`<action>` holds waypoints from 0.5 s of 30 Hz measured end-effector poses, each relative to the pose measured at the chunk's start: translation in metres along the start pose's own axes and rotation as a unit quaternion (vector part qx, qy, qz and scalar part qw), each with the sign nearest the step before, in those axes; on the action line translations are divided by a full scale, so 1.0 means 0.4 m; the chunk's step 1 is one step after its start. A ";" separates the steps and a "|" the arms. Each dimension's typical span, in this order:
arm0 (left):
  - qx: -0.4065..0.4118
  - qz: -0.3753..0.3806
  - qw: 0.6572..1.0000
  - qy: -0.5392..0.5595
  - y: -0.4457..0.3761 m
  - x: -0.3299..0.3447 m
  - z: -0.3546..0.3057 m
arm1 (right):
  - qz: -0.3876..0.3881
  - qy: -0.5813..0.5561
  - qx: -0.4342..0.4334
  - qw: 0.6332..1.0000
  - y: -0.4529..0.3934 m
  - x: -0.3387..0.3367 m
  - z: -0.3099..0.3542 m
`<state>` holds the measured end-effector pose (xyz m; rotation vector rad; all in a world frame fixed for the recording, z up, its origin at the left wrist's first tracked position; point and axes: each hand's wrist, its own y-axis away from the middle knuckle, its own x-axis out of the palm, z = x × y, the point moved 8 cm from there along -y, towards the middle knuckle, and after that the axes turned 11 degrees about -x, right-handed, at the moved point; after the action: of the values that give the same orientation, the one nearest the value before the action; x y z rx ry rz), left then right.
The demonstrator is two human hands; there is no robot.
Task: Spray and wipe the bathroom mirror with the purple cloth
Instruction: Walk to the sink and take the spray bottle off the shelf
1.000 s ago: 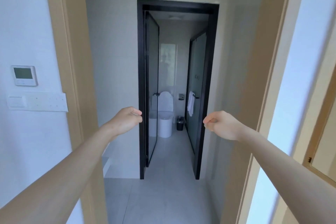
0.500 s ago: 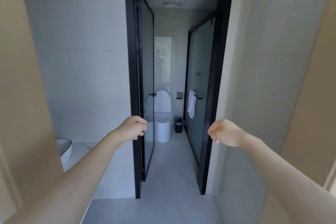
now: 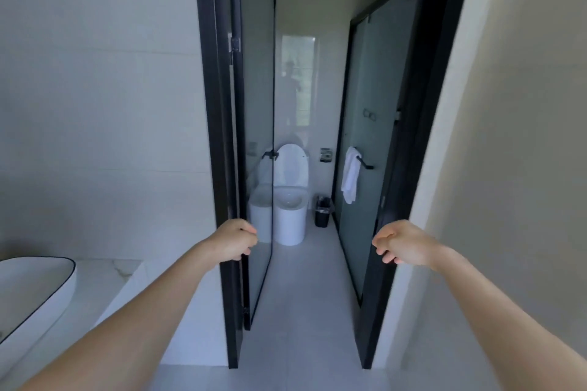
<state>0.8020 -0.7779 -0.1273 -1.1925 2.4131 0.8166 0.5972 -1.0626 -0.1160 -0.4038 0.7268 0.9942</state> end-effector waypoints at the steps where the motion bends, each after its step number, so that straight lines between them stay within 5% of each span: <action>1: -0.009 -0.010 1.000 0.008 -0.064 -0.007 -0.031 | 0.006 -0.012 -0.007 1.000 -0.097 0.009 -0.009; 8: -0.011 -0.047 0.997 0.067 -0.247 -0.127 -0.116 | 0.086 -0.037 -0.090 0.992 -0.522 0.213 0.127; 15: -0.150 -0.203 0.962 0.104 -0.247 -0.515 0.237 | 0.136 -0.095 -0.254 0.953 -0.710 0.591 0.502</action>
<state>1.0076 -0.6406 -0.1294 -1.8957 2.1228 0.9828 0.9974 -0.9373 -0.1481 -0.6556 0.3477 1.4663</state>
